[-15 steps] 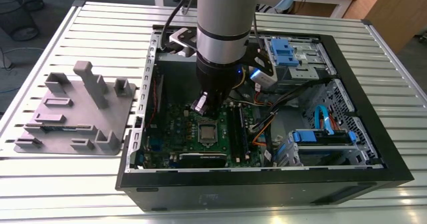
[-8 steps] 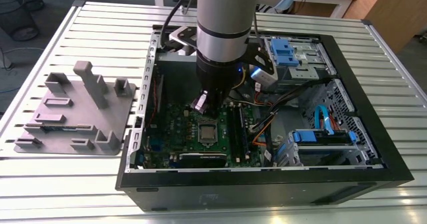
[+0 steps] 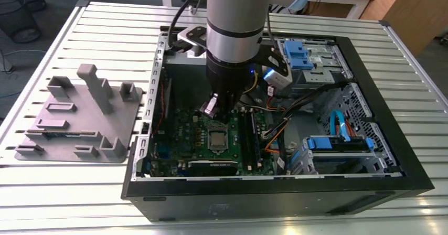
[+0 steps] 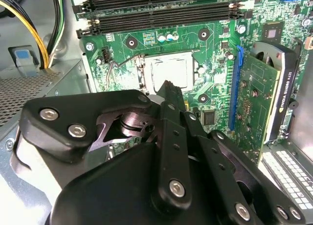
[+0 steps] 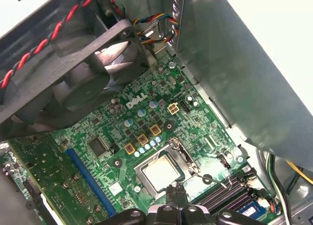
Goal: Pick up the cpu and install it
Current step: 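Install the first cpu locking lever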
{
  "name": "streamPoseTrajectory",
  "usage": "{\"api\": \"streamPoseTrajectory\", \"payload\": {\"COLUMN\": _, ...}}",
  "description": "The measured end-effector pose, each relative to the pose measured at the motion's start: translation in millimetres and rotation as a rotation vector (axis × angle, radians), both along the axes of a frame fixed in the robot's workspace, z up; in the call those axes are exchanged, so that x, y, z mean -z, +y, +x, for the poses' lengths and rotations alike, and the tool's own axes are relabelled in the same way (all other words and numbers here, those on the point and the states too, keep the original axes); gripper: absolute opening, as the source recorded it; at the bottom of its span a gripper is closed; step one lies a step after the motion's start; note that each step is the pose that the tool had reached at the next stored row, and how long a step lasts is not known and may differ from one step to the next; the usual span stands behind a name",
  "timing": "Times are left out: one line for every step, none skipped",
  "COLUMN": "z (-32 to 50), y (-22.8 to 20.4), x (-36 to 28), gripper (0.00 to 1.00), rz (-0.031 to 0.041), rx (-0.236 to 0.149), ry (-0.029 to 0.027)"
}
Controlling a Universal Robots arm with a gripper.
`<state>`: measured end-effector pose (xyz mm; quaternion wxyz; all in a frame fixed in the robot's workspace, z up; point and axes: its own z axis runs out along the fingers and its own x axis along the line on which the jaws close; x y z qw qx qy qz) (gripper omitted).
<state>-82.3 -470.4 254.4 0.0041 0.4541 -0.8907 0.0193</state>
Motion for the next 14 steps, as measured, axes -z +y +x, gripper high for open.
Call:
{"api": "streamPoseTrajectory", "payload": {"z": 0.0, "y": 0.0, "x": 0.0, "gripper": 0.11, "rz": 0.0000, "rx": 0.000, "ry": 0.0000}}
{"api": "streamPoseTrajectory", "payload": {"z": 0.0, "y": 0.1, "x": 0.0, "gripper": 0.11, "rz": 0.0000, "rx": 0.000, "ry": 0.0000}}
{"api": "streamPoseTrajectory", "payload": {"z": 0.0, "y": 0.1, "x": 0.0, "gripper": 0.11, "rz": 0.0000, "rx": 0.000, "ry": 0.0001}}
{"api": "streamPoseTrajectory", "payload": {"z": 0.0, "y": 0.1, "x": 0.0, "gripper": 0.11, "rz": 0.0000, "rx": 0.000, "ry": 0.0000}}
{"api": "streamPoseTrajectory", "payload": {"z": 0.0, "y": 1.7, "x": 0.0, "gripper": 0.11, "rz": 0.0000, "rx": 0.000, "ry": 0.0000}}
{"api": "streamPoseTrajectory", "payload": {"z": 0.0, "y": 3.4, "x": 0.0, "gripper": 0.11, "rz": 0.0000, "rx": 0.000, "ry": 0.0000}}
{"api": "streamPoseTrajectory", "payload": {"z": 0.0, "y": 3.4, "x": 0.0, "gripper": 0.11, "rz": 0.0000, "rx": 0.000, "ry": 0.0000}}
{"api": "streamPoseTrajectory", "payload": {"z": 0.0, "y": 3.4, "x": 0.0, "gripper": 0.11, "rz": 0.0000, "rx": 0.000, "ry": 0.0000}}
{"api": "streamPoseTrajectory", "payload": {"z": 0.0, "y": 3.4, "x": 0.0, "gripper": 0.11, "rz": 0.0000, "rx": 0.000, "ry": 0.0000}}
{"api": "streamPoseTrajectory", "payload": {"z": 0.0, "y": 3.5, "x": 0.0, "gripper": 0.11, "rz": 0.0000, "rx": 0.000, "ry": 0.0000}}
{"api": "streamPoseTrajectory", "payload": {"z": 0.0, "y": 5.7, "x": 0.0, "gripper": 0.11, "rz": 0.0000, "rx": 0.000, "ry": 0.0000}}
{"api": "streamPoseTrajectory", "payload": {"z": 0.0, "y": 8.0, "x": 0.0, "gripper": 0.11, "rz": 0.0000, "rx": 0.000, "ry": 0.0000}}
{"api": "streamPoseTrajectory", "payload": {"z": 0.0, "y": 8.0, "x": 0.0, "gripper": 0.11, "rz": 0.0000, "rx": 0.000, "ry": 0.0000}}
{"api": "streamPoseTrajectory", "payload": {"z": 0.0, "y": 8.0, "x": 0.0, "gripper": 0.11, "rz": 0.0000, "rx": 0.000, "ry": 0.0001}}
